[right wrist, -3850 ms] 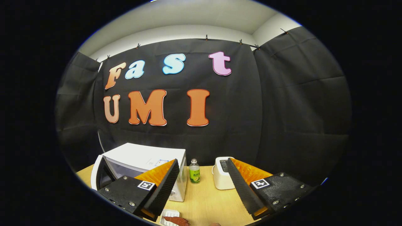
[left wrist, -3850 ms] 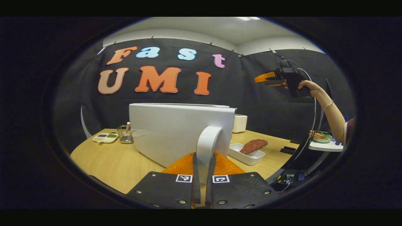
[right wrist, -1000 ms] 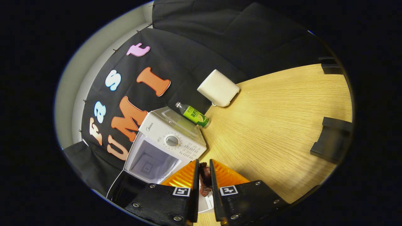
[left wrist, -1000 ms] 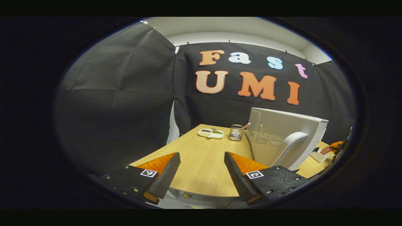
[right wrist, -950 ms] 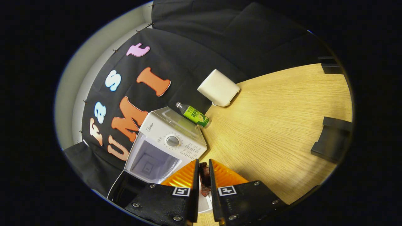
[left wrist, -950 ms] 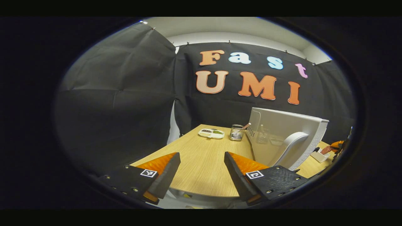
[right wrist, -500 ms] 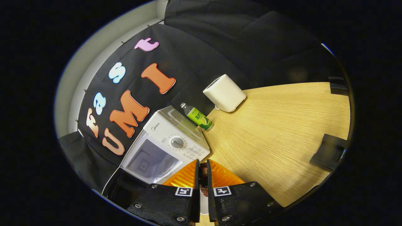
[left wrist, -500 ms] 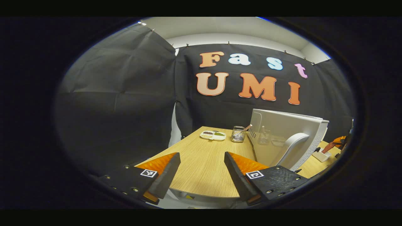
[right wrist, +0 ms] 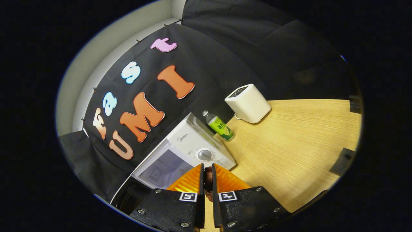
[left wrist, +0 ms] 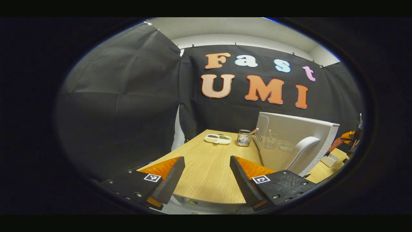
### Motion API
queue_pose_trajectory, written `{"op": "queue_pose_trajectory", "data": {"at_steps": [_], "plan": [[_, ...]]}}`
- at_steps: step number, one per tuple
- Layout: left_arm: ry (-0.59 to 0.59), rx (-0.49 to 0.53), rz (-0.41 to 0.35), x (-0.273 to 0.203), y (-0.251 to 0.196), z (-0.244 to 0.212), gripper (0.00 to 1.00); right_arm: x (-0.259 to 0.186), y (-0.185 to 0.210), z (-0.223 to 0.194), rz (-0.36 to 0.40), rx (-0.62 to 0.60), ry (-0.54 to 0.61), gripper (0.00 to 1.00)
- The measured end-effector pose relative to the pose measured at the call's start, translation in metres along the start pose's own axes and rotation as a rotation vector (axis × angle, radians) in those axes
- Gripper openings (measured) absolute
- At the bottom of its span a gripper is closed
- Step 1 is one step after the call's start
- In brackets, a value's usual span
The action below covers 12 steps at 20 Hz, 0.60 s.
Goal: Open the microwave oven with the left hand, put the food in, and close the microwave oven.
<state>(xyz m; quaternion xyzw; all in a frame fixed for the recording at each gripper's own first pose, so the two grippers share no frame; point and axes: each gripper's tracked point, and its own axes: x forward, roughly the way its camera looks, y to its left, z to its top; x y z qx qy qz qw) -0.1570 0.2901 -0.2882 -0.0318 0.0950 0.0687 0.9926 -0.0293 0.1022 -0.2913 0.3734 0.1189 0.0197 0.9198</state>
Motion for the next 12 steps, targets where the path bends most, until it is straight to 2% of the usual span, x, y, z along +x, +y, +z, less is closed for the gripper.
{"op": "queue_pose_trajectory", "data": {"at_steps": [7, 12], "plan": [[-0.005, 0.009, -0.009, 0.002, -0.002, 0.002, 0.86, 0.022, 0.08, -0.014, 0.127, 0.011, 0.018, 0.1], [-0.007, 0.017, -0.008, 0.005, 0.002, 0.005, 0.87, 0.044, 0.12, -0.036, 0.176, 0.046, 0.036, 0.1]]}}
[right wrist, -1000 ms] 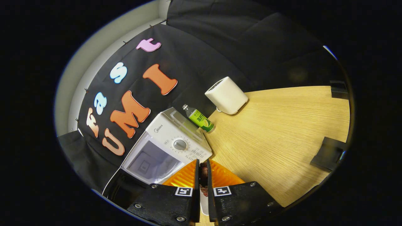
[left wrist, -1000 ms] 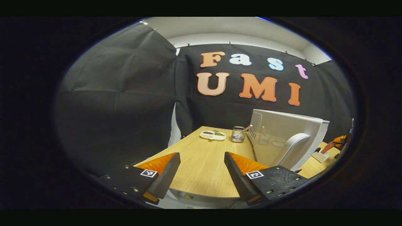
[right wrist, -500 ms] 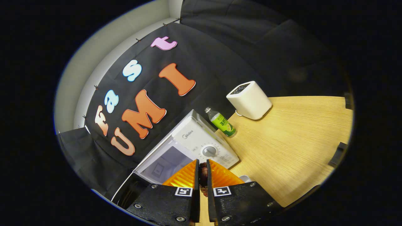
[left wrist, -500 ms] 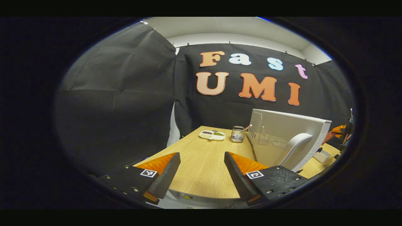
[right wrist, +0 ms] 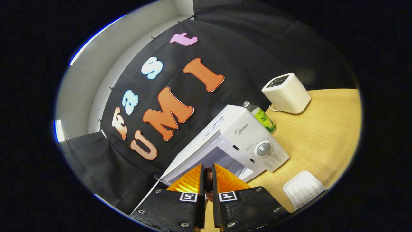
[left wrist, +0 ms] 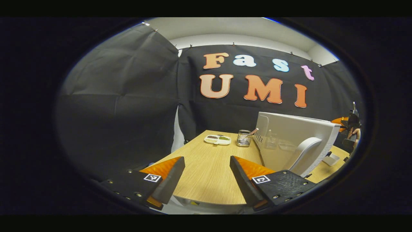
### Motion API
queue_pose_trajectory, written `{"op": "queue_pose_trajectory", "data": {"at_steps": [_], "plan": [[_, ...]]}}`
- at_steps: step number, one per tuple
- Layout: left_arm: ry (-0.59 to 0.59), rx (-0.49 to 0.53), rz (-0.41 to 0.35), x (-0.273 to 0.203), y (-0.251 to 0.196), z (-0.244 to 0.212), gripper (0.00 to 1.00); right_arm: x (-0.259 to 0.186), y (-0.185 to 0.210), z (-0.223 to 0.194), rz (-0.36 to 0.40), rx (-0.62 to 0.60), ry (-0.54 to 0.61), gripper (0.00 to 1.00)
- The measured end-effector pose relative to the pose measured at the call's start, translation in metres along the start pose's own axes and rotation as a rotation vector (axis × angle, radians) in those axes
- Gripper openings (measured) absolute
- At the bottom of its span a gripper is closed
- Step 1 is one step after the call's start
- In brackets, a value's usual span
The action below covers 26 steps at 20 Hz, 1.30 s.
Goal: Open the microwave oven with the left hand, put the food in, and close the microwave oven.
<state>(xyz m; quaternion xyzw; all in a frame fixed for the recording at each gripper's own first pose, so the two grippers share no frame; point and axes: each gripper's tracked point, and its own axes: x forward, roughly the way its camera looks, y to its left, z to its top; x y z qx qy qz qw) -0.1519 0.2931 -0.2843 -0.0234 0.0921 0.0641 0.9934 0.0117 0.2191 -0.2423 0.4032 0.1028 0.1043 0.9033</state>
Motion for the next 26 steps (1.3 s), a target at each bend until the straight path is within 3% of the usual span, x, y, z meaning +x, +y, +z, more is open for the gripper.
{"op": "queue_pose_trajectory", "data": {"at_steps": [5, 6, 8, 15, 20, 26], "plan": [[0.003, 0.009, 0.015, 0.002, 0.005, 0.0, 0.87, 0.04, 0.021, -0.029, 0.03, 0.06, 0.012, 0.1], [0.011, -0.006, 0.011, 0.003, 0.004, -0.002, 0.86, 0.048, 0.024, -0.035, 0.031, 0.071, 0.01, 0.05], [0.013, -0.02, 0.006, 0.005, 0.002, -0.001, 0.87, 0.066, 0.029, -0.05, 0.034, 0.091, 0.024, 0.1], [0.007, 0.001, 0.027, 0.011, 0.013, 0.004, 0.86, 0.125, 0.013, -0.086, -0.032, 0.078, 0.025, 0.1], [0.019, -0.004, 0.038, 0.015, 0.018, 0.001, 0.86, 0.155, -0.019, -0.092, -0.128, 0.069, -0.004, 0.1], [0.021, -0.009, 0.043, 0.018, 0.019, 0.0, 0.86, 0.171, -0.033, -0.09, -0.17, 0.018, -0.008, 0.1]]}}
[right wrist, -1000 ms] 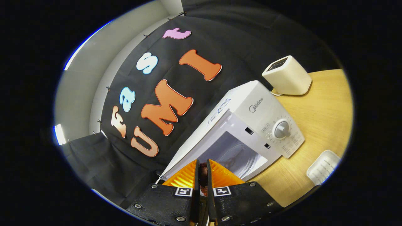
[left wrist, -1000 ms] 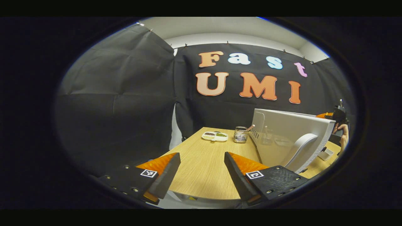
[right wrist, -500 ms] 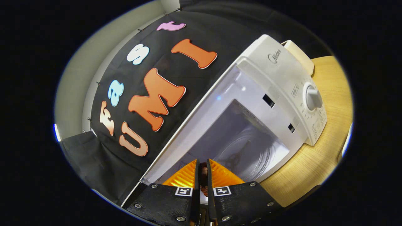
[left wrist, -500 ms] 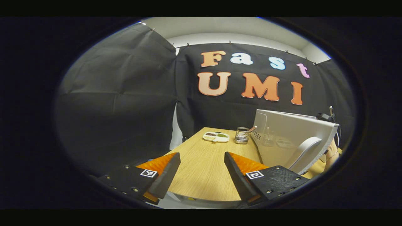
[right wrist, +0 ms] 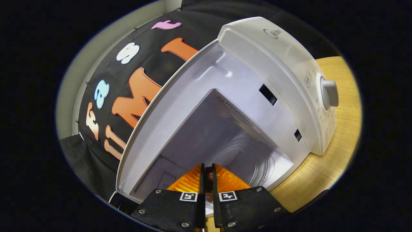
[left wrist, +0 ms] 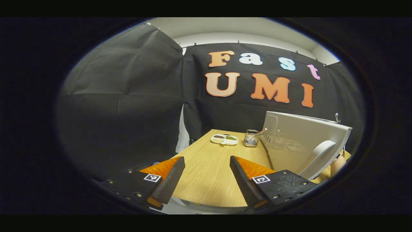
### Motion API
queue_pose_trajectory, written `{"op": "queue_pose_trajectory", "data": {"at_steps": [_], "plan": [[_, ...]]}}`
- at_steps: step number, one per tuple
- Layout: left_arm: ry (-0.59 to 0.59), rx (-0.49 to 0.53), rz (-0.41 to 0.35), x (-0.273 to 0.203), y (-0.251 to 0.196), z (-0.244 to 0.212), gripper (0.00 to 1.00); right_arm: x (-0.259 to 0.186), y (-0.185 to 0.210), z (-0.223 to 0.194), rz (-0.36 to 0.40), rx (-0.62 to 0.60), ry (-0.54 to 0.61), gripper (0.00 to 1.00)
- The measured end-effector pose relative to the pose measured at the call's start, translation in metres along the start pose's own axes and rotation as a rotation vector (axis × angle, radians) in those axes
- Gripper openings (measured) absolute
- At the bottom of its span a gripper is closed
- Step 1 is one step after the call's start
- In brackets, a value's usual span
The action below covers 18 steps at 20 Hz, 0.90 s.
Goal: Open the microwave oven with the left hand, put the food in, and close the microwave oven.
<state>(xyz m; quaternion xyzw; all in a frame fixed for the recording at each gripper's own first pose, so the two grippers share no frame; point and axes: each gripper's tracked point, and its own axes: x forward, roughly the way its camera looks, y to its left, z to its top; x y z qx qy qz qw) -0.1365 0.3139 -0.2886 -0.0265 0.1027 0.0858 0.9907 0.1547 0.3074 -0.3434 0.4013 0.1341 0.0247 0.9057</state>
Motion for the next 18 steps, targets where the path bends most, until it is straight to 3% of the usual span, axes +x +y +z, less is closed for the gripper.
{"op": "queue_pose_trajectory", "data": {"at_steps": [3, 6, 8, 10, 13, 18], "plan": [[0.001, -0.012, -0.005, 0.001, -0.002, 0.0, 0.86, 0.004, -0.012, 0.002, -0.055, -0.114, -0.01, 0.17], [0.001, -0.012, -0.009, 0.001, -0.004, 0.0, 0.87, 0.001, -0.021, 0.001, -0.087, -0.23, 0.011, 0.4], [-0.004, -0.01, -0.009, 0.002, -0.005, 0.001, 0.86, -0.004, -0.018, 0.007, -0.073, -0.291, -0.001, 0.73], [-0.008, -0.013, -0.016, 0.0, -0.009, 0.003, 0.86, -0.01, -0.018, 0.011, -0.074, -0.381, -0.016, 0.93], [-0.011, -0.013, -0.027, -0.001, -0.015, 0.004, 0.87, -0.031, -0.012, 0.012, -0.052, -0.511, -0.011, 0.94], [-0.016, 0.003, -0.038, -0.006, -0.022, 0.006, 0.87, -0.076, 0.005, 0.02, 0.032, -0.609, 0.016, 0.95]]}}
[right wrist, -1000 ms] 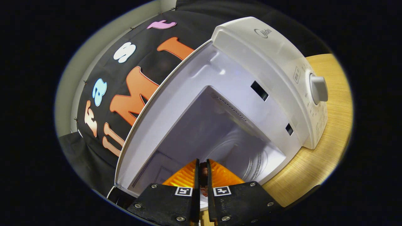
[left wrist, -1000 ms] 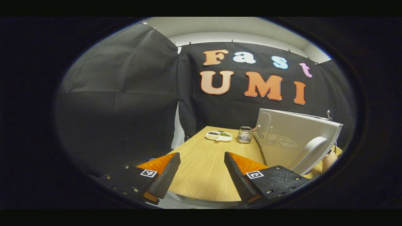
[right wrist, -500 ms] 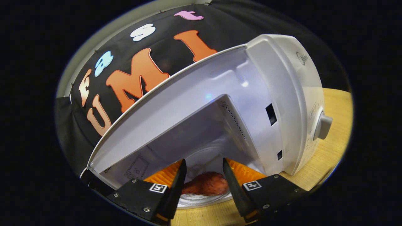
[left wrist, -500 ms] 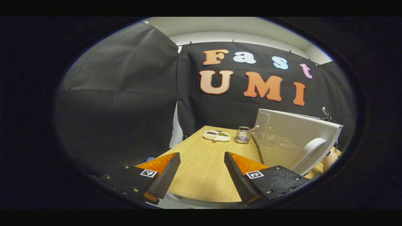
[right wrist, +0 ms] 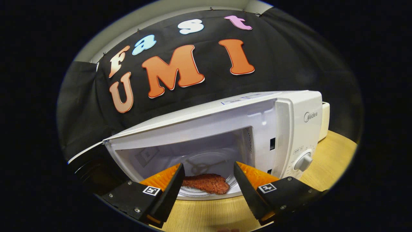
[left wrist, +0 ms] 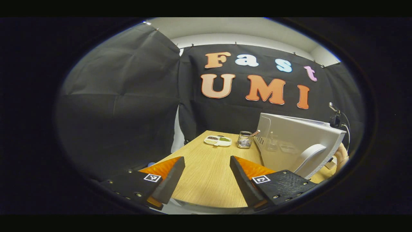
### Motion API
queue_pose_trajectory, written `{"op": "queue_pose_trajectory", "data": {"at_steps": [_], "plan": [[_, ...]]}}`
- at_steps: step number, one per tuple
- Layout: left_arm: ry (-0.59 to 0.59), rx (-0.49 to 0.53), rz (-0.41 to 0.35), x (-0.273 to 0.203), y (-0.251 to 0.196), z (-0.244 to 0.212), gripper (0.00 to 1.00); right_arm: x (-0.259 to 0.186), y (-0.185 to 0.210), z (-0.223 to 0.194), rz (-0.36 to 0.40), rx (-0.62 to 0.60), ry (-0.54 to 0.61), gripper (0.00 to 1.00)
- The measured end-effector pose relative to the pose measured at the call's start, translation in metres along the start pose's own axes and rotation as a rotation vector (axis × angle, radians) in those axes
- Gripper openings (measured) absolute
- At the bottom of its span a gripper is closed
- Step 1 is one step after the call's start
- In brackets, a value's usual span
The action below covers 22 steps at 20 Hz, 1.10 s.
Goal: Open the microwave oven with the left hand, put the food in, and close the microwave oven.
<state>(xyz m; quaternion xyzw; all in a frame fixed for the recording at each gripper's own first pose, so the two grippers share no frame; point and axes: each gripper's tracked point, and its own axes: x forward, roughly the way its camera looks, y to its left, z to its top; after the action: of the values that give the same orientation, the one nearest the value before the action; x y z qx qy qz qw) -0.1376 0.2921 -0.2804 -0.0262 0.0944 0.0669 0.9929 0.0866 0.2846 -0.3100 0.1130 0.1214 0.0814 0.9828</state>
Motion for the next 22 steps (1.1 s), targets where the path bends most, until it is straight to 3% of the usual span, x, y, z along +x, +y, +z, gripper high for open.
{"op": "queue_pose_trajectory", "data": {"at_steps": [9, 18, 22], "plan": [[0.015, -0.01, -0.062, -0.004, -0.023, -0.002, 0.89, -0.088, -0.048, 0.062, 0.009, -0.15, -0.032, 0.94], [-0.016, 0.012, -0.059, 0.002, -0.033, 0.01, 0.88, -0.152, -0.1, 0.162, -0.007, -0.207, -0.117, 0.94], [-0.032, 0.001, -0.067, 0.009, -0.048, 0.016, 0.88, -0.175, -0.129, 0.217, -0.049, -0.208, -0.187, 0.95]]}}
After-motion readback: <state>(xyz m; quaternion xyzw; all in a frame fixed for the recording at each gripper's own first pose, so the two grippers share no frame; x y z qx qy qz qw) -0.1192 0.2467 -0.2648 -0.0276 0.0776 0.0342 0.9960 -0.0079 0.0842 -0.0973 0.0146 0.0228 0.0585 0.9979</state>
